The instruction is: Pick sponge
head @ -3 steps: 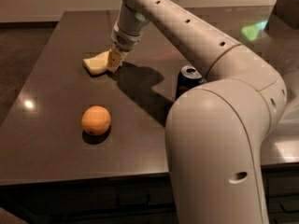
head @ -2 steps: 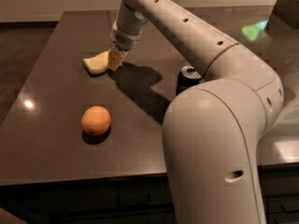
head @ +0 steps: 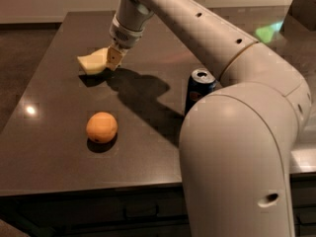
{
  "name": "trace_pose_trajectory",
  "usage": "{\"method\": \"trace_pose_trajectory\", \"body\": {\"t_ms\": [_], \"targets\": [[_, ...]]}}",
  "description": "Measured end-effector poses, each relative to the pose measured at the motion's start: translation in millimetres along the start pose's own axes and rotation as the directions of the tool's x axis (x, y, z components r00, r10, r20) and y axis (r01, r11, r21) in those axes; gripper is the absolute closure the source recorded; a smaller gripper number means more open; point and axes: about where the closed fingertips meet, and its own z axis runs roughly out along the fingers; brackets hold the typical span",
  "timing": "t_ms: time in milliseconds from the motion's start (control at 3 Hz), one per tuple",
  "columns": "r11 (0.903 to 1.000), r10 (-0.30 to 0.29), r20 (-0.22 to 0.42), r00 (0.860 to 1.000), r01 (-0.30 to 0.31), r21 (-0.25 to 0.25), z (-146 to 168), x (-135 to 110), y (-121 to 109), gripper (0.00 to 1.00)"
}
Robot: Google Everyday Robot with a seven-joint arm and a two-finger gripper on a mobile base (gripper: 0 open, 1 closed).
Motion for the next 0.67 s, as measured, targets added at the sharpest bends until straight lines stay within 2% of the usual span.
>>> {"method": "trace_pose_trajectory", "body": {"t_ms": [667], "targets": [[0.9981,-0.06,0.044,0.997,0.06,0.016,-31,-20,18,1.0]]}}
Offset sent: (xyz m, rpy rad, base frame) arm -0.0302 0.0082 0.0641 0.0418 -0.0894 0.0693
